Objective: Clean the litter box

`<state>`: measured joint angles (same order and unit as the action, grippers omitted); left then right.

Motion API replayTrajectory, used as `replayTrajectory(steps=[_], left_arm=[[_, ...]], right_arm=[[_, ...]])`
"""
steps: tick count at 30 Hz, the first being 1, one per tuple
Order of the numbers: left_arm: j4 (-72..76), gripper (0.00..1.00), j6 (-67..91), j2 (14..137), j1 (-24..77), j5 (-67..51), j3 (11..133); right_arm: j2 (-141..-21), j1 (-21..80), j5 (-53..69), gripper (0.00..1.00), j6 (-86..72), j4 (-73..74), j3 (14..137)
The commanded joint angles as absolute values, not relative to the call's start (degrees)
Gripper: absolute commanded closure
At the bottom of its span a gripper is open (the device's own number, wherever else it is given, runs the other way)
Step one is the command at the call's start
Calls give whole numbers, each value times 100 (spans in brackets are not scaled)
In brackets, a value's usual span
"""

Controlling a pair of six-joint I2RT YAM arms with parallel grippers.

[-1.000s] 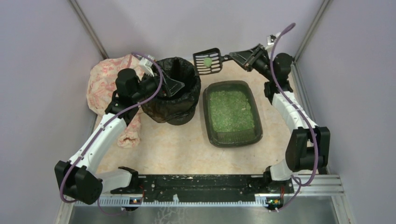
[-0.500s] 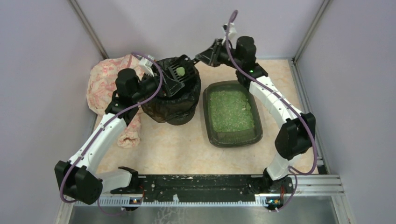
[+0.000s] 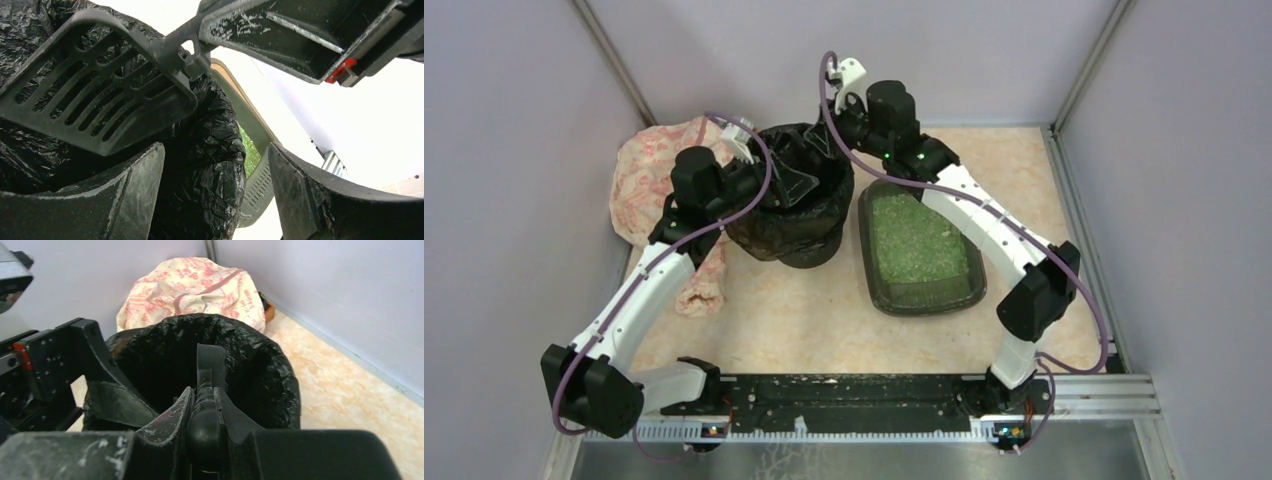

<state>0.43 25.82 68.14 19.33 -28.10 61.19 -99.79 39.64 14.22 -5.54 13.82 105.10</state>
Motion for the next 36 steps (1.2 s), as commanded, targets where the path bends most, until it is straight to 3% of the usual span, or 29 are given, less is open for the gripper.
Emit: replayTrajectory(steps=[1,10,20,24,30,36], left_arm=[[119,18,2487,6663,1890,-2862,6187],[130,19,2509,6713,1890,-2921,6188],[149,19,2540,6725,1889,-2970,6170],[166,19,2566,6757,1882,-3007,6174],[185,19,2586,6768,1889,-3018,6170],[185,19,2584,6778,1887,-3022,6169]], right_arm=[[-9509,3949,1151,100,-448,895,10528],[-8100,3298,1939,100,-1723,-608,9122],[-6394,1889,409,100,-1347,405,7660],[-6244,1823,-773,100,-625,1325,7367],[-6332,1882,-959,100,-231,1663,6833],[-6914,2783,-2456,100,492,1911,6971]])
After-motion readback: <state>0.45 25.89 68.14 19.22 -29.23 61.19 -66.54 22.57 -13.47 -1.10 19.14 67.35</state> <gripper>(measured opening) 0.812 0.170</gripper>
